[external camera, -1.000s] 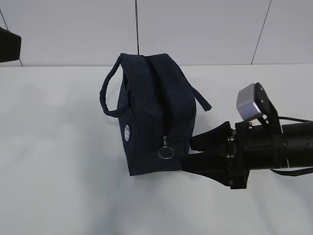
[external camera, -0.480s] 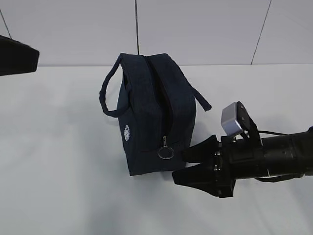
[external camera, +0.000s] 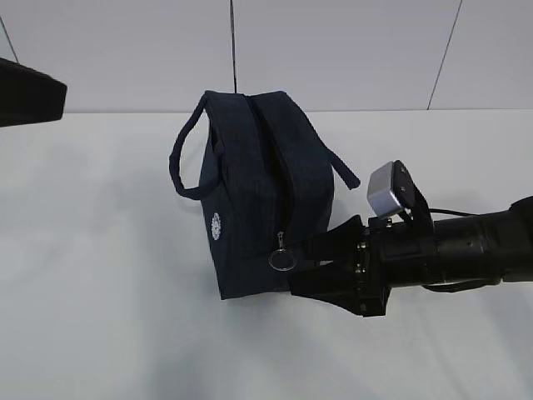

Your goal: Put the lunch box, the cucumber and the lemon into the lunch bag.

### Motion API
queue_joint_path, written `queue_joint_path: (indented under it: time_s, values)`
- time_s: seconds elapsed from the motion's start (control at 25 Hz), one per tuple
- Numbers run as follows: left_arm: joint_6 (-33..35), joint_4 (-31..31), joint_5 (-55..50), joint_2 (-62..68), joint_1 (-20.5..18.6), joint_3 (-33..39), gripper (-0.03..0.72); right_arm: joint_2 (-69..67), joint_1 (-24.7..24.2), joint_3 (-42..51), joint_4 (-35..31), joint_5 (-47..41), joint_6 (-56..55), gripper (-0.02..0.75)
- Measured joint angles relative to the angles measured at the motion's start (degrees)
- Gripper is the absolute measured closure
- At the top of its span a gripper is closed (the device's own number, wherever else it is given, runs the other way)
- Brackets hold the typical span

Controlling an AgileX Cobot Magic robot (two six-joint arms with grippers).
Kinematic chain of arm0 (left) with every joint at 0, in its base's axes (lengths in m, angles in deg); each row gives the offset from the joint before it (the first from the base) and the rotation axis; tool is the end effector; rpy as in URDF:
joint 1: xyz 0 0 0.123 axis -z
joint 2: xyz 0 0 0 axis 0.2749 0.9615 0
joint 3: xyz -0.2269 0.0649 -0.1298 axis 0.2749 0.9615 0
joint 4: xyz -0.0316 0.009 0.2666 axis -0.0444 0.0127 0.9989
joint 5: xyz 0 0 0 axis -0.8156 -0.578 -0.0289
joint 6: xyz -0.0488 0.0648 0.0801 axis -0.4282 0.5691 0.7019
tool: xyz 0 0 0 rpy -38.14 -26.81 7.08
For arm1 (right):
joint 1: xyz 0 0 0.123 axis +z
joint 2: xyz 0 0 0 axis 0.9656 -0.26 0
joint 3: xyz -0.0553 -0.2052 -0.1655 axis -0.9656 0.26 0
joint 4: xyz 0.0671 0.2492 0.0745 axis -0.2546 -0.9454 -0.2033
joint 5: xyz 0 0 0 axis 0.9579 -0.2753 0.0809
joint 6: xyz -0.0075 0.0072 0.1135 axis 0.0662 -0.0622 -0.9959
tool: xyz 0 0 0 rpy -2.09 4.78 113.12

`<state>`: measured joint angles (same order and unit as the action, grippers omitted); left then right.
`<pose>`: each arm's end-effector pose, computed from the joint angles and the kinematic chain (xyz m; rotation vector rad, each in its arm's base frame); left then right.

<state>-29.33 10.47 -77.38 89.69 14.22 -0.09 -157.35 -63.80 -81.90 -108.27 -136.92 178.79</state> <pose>0.1858 -0.1431 0.3418 0.7010 1.9697 -0.6027 0.2900 0.1560 0.0875 -1.0765 1.7633 1.0156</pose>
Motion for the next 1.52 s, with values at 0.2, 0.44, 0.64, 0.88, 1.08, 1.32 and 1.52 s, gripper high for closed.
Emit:
queue_joint_path:
  time_s: [0.2,0.44,0.64,0.88,1.08,1.32,1.52]
  values:
    - [0.00,0.21,0.09,0.00,0.00,0.00,0.402,0.00,0.27,0.00,0.00,-0.12,0.13,0.181]
    - [0.00,0.21,0.46,0.00,0.00,0.00,0.401,0.00,3.42,-0.34,0.00,0.95,0.59,0.184]
    - [0.00,0.21,0.53,0.00,0.00,0.00,0.402,-1.80,3.82,-1.94,0.00,1.67,0.68,0.184]
    - [0.00,0.34,0.53,0.00,0.00,0.00,0.407,-4.58,4.04,-2.73,0.00,-1.79,0.56,0.196]
    - [0.00,0.81,0.53,0.00,0.00,0.00,0.407,-4.68,4.04,-2.83,0.00,-2.99,0.47,0.230]
    - [0.00,0.81,0.53,0.00,0.00,0.00,0.407,-4.68,4.04,-2.95,0.00,-3.10,0.35,0.236]
    - [0.00,0.89,0.53,0.00,0.00,0.00,0.407,-4.71,4.04,-4.54,0.00,-2.89,-0.24,0.260]
